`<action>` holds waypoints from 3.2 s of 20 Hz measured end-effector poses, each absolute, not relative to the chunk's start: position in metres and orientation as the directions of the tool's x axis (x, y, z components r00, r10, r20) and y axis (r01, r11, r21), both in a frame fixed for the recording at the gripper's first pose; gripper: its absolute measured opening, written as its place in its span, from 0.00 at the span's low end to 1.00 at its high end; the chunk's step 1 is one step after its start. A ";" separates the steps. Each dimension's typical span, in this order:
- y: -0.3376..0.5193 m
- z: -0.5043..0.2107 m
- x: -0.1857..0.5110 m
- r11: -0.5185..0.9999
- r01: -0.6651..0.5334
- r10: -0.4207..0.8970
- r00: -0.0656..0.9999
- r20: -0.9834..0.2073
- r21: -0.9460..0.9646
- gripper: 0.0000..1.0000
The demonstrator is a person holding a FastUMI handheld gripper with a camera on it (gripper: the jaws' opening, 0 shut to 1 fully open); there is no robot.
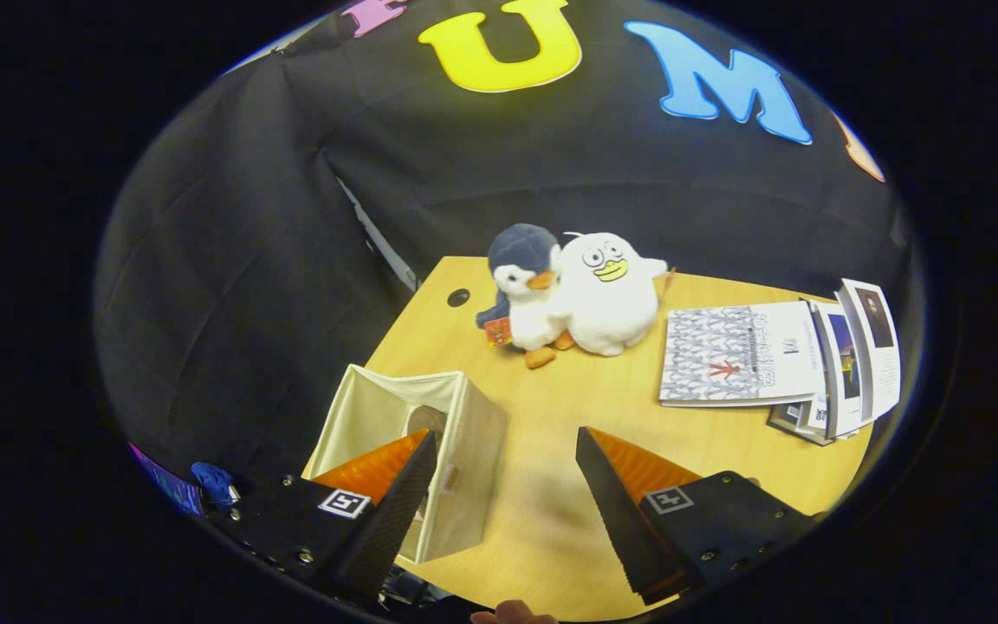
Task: Open the storage box then place both shoes into the box .Put the left shoe in first, then the right shoe, with the right side of both shoes facing outward in a uniform manner.
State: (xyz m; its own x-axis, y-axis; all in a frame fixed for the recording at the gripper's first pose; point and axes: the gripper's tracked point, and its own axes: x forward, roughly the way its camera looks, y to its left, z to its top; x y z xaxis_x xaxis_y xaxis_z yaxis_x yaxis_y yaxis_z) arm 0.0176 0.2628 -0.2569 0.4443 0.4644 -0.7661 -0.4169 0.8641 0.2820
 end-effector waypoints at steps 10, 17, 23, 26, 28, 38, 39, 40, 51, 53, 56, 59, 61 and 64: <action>0.133 -0.289 0.018 0.945 -0.252 0.317 0.540 -0.780 0.210 0.99; 0.038 -0.342 -0.020 0.979 -0.113 0.205 0.481 -0.852 0.172 0.99; 0.001 -0.386 -0.057 0.987 -0.049 0.158 0.413 -0.897 0.152 0.99; -0.013 -0.401 -0.074 0.988 -0.033 0.151 0.378 -0.913 0.150 0.99; -0.021 -0.410 -0.082 0.988 -0.024 0.150 0.356 -0.922 0.151 0.99; -0.035 -0.458 -0.083 0.989 -0.045 0.147 0.260 -0.954 0.140 0.94; -0.037 -0.465 -0.081 0.991 -0.046 0.135 0.252 -0.958 0.127 0.93; -0.036 -0.469 -0.078 0.991 -0.046 0.136 0.244 -0.960 0.129 0.92; -0.010 -0.451 -0.076 0.941 0.102 0.293 0.226 -0.929 0.321 0.01; -0.011 -0.436 -0.072 0.953 0.068 0.270 0.239 -0.933 0.294 0.01; 0.003 -0.408 -0.068 0.947 0.048 0.296 0.258 -0.920 0.318 0.01; 0.021 -0.378 -0.062 0.939 0.018 0.325 0.286 -0.901 0.344 0.01; 0.037 -0.357 -0.058 0.935 -0.019 0.342 0.305 -0.889 0.353 0.01; 0.066 -0.326 -0.049 0.931 -0.092 0.363 0.333 -0.870 0.353 0.00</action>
State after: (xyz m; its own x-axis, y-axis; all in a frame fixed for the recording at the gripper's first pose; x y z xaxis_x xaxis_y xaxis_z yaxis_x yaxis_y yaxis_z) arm -0.0488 0.0661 -0.3261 0.3331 0.3629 -0.8702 -0.0921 0.9311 0.3531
